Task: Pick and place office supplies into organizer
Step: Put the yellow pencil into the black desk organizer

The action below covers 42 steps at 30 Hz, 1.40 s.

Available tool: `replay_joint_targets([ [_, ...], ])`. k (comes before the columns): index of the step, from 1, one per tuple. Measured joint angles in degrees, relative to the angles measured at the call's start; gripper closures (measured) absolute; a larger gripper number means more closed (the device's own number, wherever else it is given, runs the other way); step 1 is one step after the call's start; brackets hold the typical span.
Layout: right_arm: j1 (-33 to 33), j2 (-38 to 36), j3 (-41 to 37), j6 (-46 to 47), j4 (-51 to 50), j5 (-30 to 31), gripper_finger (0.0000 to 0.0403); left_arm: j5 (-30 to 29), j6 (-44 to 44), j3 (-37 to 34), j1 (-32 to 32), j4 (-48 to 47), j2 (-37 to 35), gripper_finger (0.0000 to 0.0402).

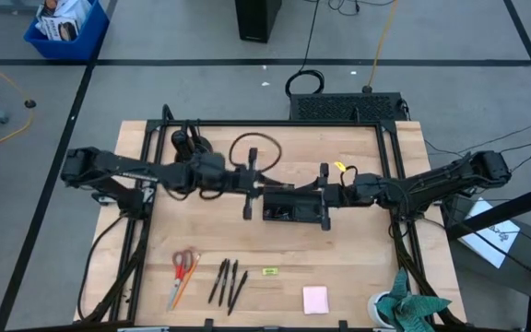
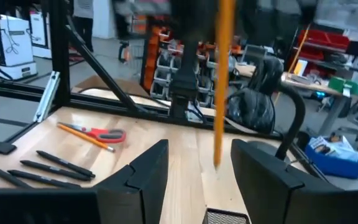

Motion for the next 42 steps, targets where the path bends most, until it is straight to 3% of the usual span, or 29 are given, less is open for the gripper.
replay_joint_targets([
  [10, 1.9, -11.4, 0.0, 1.8, -15.8, 2.8, 0.0254, 9.7, -3.1, -1.4, 7.2, 6.1, 8.3, 0.0392],
  [18, 2.5, -16.8, 0.0, 1.4, -25.1, 2.0, 0.039, 13.4, -5.8, -1.3, 10.6, 10.3, 11.9, 0.0382],
  [25, 4.7, -18.7, 0.0, 0.8, -25.7, 1.5, 0.0401, 13.5, -6.8, -1.3, 11.3, 9.7, 11.9, 0.0396],
  [29, 5.5, -19.2, 0.0, 0.6, -25.3, 1.6, 0.0402, 13.2, -8.3, -1.3, 11.0, 8.8, 13.4, 0.0385],
  [42, 5.7, -18.9, 0.0, 1.0, -24.6, 1.6, 0.0402, 10.5, -10.1, -1.3, 10.5, 12.6, 20.6, 0.0387],
])
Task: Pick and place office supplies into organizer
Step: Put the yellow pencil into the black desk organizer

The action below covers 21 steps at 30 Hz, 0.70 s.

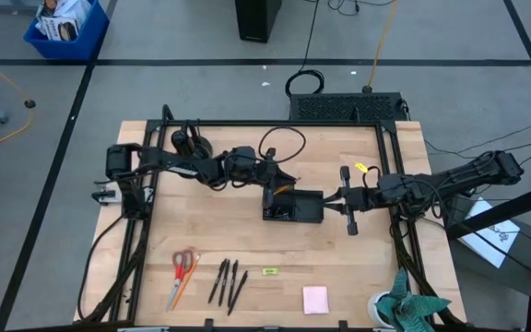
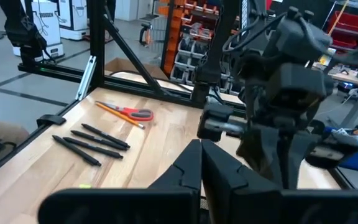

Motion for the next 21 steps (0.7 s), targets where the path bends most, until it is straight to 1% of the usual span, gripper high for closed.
replay_joint_targets([
  [4, 0.0, 0.0, 0.0, 0.0, -0.3, 0.0, 0.0402, -0.2, -0.5, 0.0, 0.0, 0.0, 1.8, 0.0396],
  [10, 0.0, 0.0, 0.0, 0.0, -0.3, 0.0, 0.0403, -1.6, -1.4, 0.0, 0.0, 1.7, 4.6, 0.0382],
  [17, 0.0, 0.0, -1.3, -0.2, 1.4, 0.0, 0.0403, -1.7, -1.5, 0.0, 0.1, 1.8, 5.3, 0.0396],
  [19, 0.0, 0.0, -1.3, -0.2, 1.8, 0.0, 0.0403, -2.0, -2.0, 0.0, 0.1, 1.8, 5.3, 0.0385],
  [21, 0.0, 0.0, -1.3, -0.1, 1.8, 0.1, 0.0403, -2.1, -2.5, 0.0, 0.3, 2.2, 5.3, 0.0363],
])
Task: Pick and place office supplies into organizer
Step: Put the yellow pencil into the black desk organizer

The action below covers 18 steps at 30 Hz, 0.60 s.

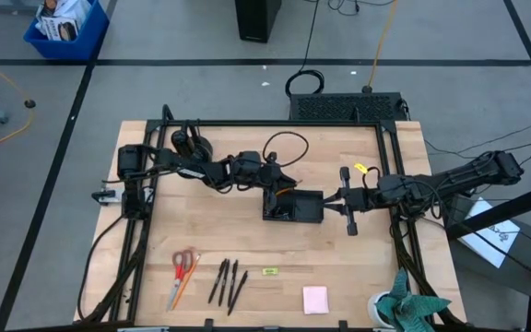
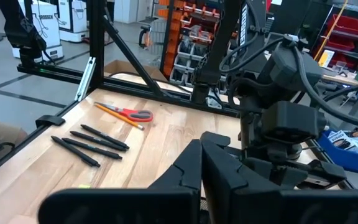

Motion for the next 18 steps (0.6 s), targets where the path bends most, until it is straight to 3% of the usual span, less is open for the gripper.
replay_joint_targets([
  [11, 0.0, 0.0, 0.0, 0.3, 0.0, 0.1, 0.0403, 0.1, -2.1, 0.0, 0.2, -0.1, -0.3, 0.0245],
  [15, 0.0, 0.0, 0.0, 0.3, 0.0, 0.1, 0.0403, -1.6, -0.2, 0.3, -0.7, -6.4, -5.4, 0.0228],
  [18, 0.0, 0.0, 0.0, 0.3, 0.0, 0.2, 0.0403, -9.1, 0.1, 2.7, -3.3, -20.0, -12.7, 0.0225],
])
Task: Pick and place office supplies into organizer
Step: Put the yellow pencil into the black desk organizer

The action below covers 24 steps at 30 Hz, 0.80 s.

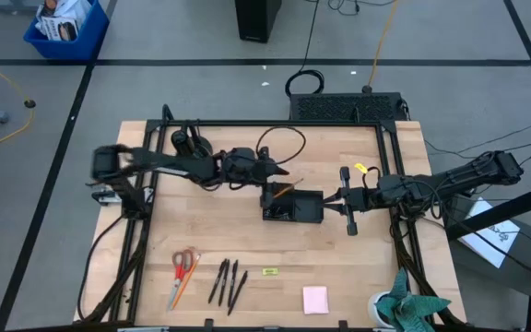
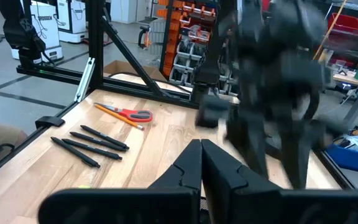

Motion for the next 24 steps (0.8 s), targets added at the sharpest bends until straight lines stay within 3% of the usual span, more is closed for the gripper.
replay_joint_targets([
  [5, 0.0, 0.0, 0.0, 0.0, -1.0, 0.0, 0.0403, -22.2, -4.7, 8.9, -10.0, -37.0, -9.7, 0.0225],
  [9, 0.0, 0.0, 0.0, 0.1, -1.3, 0.0, 0.0403, -31.6, -26.7, 16.1, -19.1, -62.3, -11.5, 0.0225],
  [13, 0.0, 0.0, 0.0, 0.8, -1.2, 0.0, 0.0403, -31.0, -50.3, 17.9, -27.8, -78.7, -10.9, 0.0225],
  [16, 0.0, 0.0, 0.0, 1.5, -1.0, 0.0, 0.0403, -25.3, -60.4, 15.3, -33.4, -80.8, -9.6, 0.0225],
  [24, 0.0, 0.0, 0.0, 3.2, -0.9, -0.1, 0.0403, -19.0, -78.4, 6.0, -41.8, -77.9, -5.6, 0.0224],
])
